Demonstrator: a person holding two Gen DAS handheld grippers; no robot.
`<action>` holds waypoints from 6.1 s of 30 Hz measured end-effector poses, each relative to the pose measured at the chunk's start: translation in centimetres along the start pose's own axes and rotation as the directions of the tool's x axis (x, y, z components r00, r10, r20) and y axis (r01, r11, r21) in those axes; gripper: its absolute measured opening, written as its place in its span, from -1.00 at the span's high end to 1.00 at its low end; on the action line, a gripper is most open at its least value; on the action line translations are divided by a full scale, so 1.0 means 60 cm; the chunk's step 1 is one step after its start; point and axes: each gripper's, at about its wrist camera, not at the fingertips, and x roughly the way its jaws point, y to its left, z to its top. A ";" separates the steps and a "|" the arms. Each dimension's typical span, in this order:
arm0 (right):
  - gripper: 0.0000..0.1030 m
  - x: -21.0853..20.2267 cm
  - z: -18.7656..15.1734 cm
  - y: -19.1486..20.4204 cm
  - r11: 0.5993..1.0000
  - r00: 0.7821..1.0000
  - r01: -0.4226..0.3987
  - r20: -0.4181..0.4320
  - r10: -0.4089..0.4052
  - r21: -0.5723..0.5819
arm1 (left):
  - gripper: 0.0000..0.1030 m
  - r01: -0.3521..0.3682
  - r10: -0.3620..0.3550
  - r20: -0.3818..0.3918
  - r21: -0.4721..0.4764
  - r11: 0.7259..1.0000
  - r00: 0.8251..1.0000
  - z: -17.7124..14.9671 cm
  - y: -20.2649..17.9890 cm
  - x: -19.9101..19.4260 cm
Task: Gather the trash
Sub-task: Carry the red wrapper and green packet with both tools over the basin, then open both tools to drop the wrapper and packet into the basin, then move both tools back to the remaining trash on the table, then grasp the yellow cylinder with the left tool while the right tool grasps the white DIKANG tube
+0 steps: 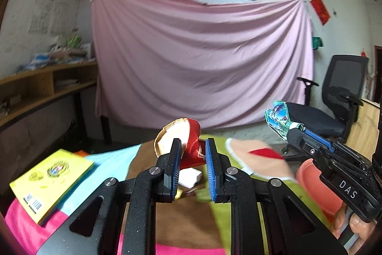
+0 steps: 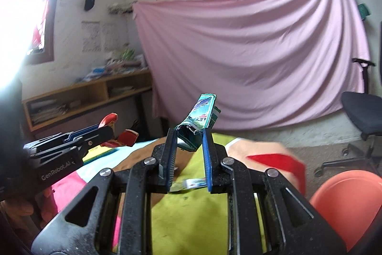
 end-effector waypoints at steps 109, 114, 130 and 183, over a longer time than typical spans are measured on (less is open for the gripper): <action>-1.00 -0.070 0.024 -0.035 0.974 0.947 0.220 0.230 -0.225 0.049 | -0.97 -0.145 0.160 0.114 -0.129 0.981 0.981 0.000 0.048 -0.057; -1.00 -0.038 0.009 -0.008 0.982 0.966 0.189 0.185 -0.181 -0.024 | -0.97 -0.177 0.191 0.106 -0.131 0.975 0.976 -0.013 0.081 -0.062; -1.00 0.088 -0.029 -0.016 0.989 0.983 0.140 -0.108 -0.145 -0.049 | -0.95 -0.148 0.142 -0.068 -0.087 0.985 0.988 -0.052 0.102 0.007; -0.83 0.273 -0.092 -0.032 0.999 0.797 0.038 -0.603 -0.013 0.028 | 0.49 -0.009 -0.029 -0.472 -0.077 0.997 0.881 -0.095 0.096 0.162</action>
